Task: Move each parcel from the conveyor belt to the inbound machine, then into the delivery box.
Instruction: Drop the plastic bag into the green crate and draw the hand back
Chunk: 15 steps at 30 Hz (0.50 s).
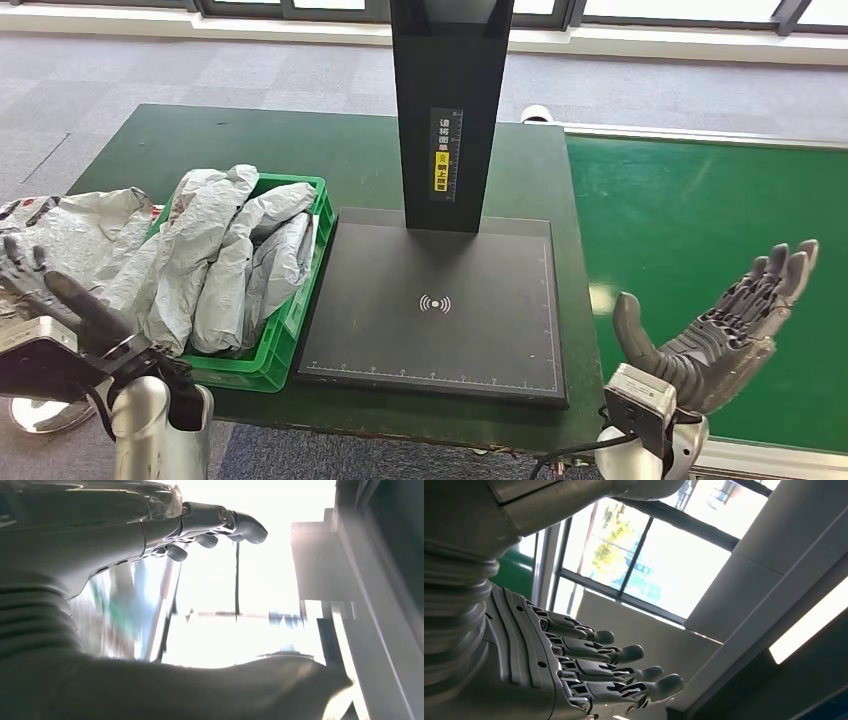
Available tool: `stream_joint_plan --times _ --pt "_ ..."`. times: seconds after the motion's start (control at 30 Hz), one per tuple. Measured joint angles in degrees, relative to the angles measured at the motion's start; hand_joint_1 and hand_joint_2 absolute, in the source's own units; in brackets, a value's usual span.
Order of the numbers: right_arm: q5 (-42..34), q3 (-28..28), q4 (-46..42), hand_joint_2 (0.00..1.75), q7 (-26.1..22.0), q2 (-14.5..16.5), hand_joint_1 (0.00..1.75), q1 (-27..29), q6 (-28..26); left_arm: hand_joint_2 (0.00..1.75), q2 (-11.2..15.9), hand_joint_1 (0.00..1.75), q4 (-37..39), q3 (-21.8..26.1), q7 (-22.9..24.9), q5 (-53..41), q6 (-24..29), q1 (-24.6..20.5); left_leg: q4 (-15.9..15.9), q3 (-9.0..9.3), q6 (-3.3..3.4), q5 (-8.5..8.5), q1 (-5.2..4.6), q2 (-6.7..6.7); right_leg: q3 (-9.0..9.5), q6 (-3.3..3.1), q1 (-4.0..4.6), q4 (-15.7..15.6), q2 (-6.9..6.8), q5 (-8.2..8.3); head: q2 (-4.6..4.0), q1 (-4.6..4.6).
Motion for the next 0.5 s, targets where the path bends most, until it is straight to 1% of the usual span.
stream_joint_plan --times 0.07,0.1,0.13,0.2,0.27,0.33,0.43,0.5 --pt "-3.7 2.0 2.7 1.75 0.0 -0.3 0.00 -0.4 0.1 1.75 0.1 0.00 0.3 -2.6 0.0 2.6 -10.5 0.9 0.0 0.00 0.00 0.00 0.00 0.03 -0.02 0.00 0.00 0.0 0.01 0.00 0.00 0.01" --pt "-5.8 3.4 4.3 1.75 0.0 -0.5 0.00 -0.6 0.1 1.75 0.1 0.00 0.8 -3.7 0.0 3.5 -14.8 1.1 0.0 0.00 0.00 0.00 0.00 0.04 -0.03 0.00 0.00 0.0 0.02 0.00 0.00 0.01" --pt "-7.9 4.9 5.8 1.75 0.0 -0.8 0.00 -0.8 0.2 1.75 0.1 0.00 1.5 -4.8 0.0 4.1 -18.4 1.3 0.0 0.01 0.00 0.00 0.00 0.04 -0.04 -0.01 0.00 0.0 0.03 0.01 0.00 0.01" --pt "-12.3 8.3 8.5 1.75 0.0 -1.2 0.00 -1.2 0.8 1.75 0.2 0.00 3.5 -6.8 0.1 4.8 -23.0 1.4 0.0 0.01 0.00 0.00 0.00 0.04 -0.05 -0.01 0.01 0.0 0.03 0.01 0.00 0.01" --pt "-16.2 11.6 10.5 1.75 0.0 -1.4 0.00 -1.6 2.0 1.75 0.2 0.00 5.8 -8.7 0.1 5.0 -25.1 1.3 0.0 0.01 -0.01 0.01 0.00 0.04 -0.05 -0.01 0.02 0.0 0.03 0.01 0.00 0.01" --pt "-18.5 14.3 12.1 1.75 0.0 -1.7 0.00 -2.0 2.7 1.75 0.2 0.00 7.8 -10.4 0.2 5.1 -26.0 1.2 0.0 0.00 -0.01 0.01 0.01 0.03 -0.05 -0.02 0.03 0.0 0.03 0.01 0.00 0.01" --pt "-21.0 17.0 13.8 1.75 0.0 -2.0 0.00 -2.6 4.0 1.75 0.3 0.00 10.3 -12.4 0.2 5.3 -26.3 0.8 0.0 -0.01 -0.01 0.01 0.02 0.03 -0.06 -0.02 0.02 0.0 0.03 0.00 0.00 0.01" --pt "-23.0 18.3 14.7 1.75 0.0 -2.3 0.00 -3.3 5.7 1.75 0.3 0.00 12.0 -13.5 0.2 5.0 -26.5 0.5 0.0 -0.02 -0.01 0.01 0.01 0.03 -0.07 -0.02 0.01 0.0 0.03 0.00 0.00 0.01"
